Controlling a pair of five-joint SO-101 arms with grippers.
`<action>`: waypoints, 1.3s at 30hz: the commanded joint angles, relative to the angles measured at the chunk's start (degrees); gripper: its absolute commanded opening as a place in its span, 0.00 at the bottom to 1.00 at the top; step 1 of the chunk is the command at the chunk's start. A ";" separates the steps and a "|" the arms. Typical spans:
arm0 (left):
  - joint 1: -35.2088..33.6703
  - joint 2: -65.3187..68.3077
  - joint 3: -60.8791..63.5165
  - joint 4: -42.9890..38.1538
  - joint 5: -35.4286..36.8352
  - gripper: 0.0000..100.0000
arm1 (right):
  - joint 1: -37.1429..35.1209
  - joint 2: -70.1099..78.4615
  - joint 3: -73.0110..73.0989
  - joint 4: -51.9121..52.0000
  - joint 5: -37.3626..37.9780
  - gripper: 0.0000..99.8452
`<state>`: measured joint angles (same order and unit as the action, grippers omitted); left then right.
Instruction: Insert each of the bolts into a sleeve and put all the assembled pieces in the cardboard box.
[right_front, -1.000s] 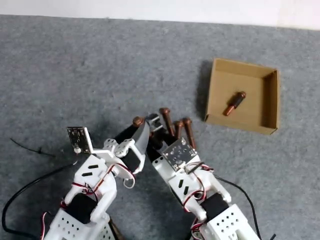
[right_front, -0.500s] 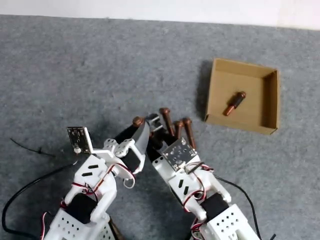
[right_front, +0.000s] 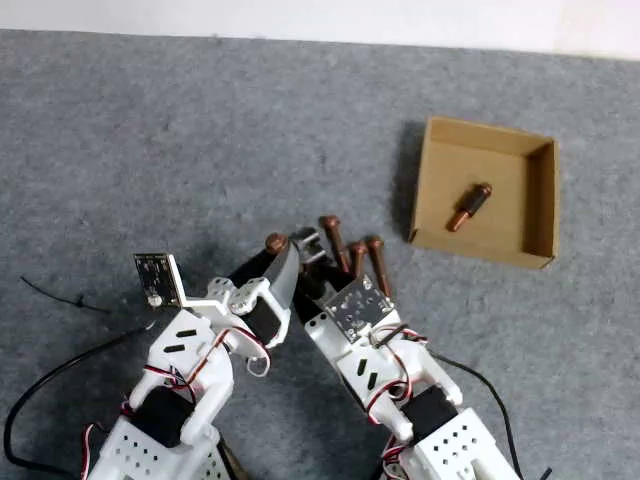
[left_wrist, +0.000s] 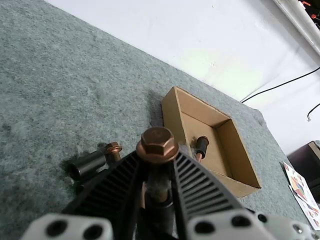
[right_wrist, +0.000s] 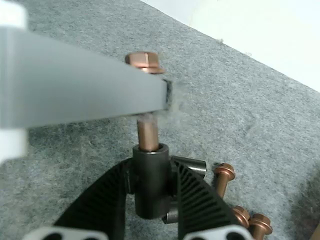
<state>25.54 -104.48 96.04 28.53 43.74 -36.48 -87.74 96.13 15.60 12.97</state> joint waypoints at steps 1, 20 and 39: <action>0.66 -0.04 1.10 0.00 -0.18 0.06 | 0.75 -1.36 8.75 -1.63 0.35 0.00; -12.53 -0.31 -1.27 1.14 0.09 0.31 | 1.10 -1.36 8.75 -1.63 0.35 0.00; -36.79 -0.13 -0.92 -2.02 10.99 0.31 | 14.73 -1.36 8.75 -7.96 0.26 0.00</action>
<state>-10.59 -103.69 95.69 27.82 54.29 -22.51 -87.82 96.13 9.63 12.88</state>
